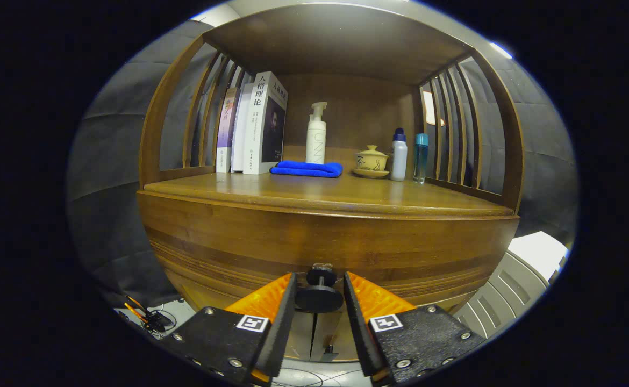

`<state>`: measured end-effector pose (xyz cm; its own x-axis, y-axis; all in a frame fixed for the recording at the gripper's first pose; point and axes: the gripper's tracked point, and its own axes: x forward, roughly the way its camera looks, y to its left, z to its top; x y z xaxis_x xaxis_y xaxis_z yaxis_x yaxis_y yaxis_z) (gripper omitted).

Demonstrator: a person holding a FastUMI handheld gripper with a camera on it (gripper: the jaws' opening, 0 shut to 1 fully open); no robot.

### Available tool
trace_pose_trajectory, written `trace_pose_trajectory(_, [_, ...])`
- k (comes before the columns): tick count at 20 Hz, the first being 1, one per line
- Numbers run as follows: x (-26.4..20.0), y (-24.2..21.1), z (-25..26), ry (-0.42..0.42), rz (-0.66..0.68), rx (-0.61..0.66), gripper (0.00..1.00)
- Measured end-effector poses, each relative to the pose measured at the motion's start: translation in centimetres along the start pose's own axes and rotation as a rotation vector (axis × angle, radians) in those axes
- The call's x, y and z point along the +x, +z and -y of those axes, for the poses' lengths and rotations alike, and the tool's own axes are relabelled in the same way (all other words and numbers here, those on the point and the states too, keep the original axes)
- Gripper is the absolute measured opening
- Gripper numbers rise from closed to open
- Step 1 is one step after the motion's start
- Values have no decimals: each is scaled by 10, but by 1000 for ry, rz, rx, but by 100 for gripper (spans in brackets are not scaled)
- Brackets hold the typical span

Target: Pull open the drawer, take out the items inside it, and place them on the countertop above the cabinet.

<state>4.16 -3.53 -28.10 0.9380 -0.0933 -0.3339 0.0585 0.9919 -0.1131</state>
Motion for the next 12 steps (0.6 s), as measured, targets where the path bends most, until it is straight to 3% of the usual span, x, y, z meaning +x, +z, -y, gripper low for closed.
trace_pose_trajectory(1, [2,0,1,-5,3,1,51])
trace_pose_trajectory(7, [0,0,1,2,30,65,44])
trace_pose_trajectory(12, [1,-2,1,-6,39,47,30])
